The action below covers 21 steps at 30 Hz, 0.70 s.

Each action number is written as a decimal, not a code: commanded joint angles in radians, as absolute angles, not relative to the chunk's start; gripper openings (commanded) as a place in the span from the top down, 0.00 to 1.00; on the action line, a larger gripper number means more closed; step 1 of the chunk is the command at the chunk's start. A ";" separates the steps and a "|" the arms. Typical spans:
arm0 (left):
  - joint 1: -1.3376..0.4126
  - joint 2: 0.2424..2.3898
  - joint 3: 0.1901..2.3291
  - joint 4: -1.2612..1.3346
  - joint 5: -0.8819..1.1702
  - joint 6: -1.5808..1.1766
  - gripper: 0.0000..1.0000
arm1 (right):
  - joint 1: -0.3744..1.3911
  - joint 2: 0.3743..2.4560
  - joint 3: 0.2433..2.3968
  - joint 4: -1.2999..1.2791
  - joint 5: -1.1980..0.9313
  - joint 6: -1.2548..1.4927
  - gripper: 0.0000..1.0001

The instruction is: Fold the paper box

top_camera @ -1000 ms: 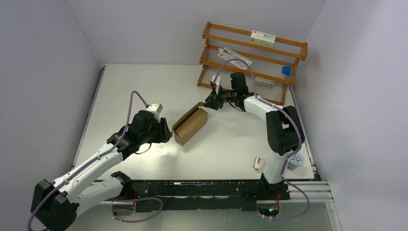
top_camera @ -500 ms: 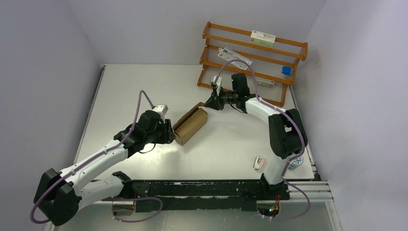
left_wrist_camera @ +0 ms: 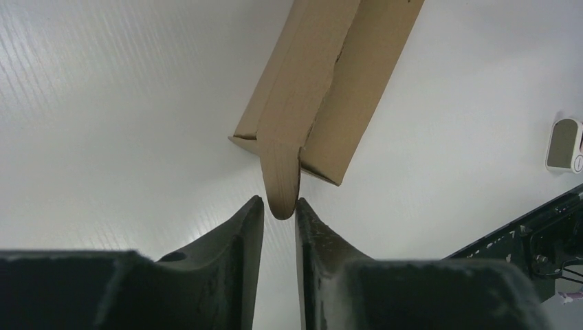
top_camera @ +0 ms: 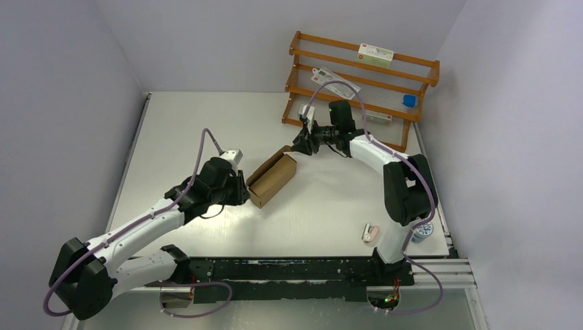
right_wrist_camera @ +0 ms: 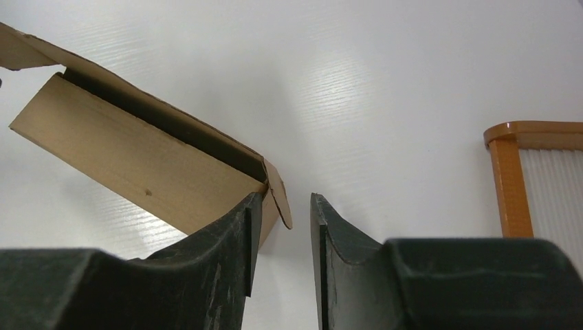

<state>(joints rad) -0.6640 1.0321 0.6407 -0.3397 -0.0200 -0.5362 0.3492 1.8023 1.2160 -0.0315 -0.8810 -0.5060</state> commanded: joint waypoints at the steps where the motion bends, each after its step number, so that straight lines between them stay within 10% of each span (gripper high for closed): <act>1: -0.672 1.044 0.679 -0.311 -0.028 -0.533 0.73 | 0.360 1.837 1.253 -0.081 -0.908 -0.547 0.63; 21: -0.679 1.117 0.718 -0.292 -0.024 -0.538 0.94 | 0.409 1.795 1.173 -0.070 -0.867 -0.502 0.88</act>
<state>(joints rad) -0.6712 1.1046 0.6781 -0.3111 -0.0212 -0.5358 0.3912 1.8366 1.2125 -0.0765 -0.8715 -0.5362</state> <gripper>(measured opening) 0.074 0.130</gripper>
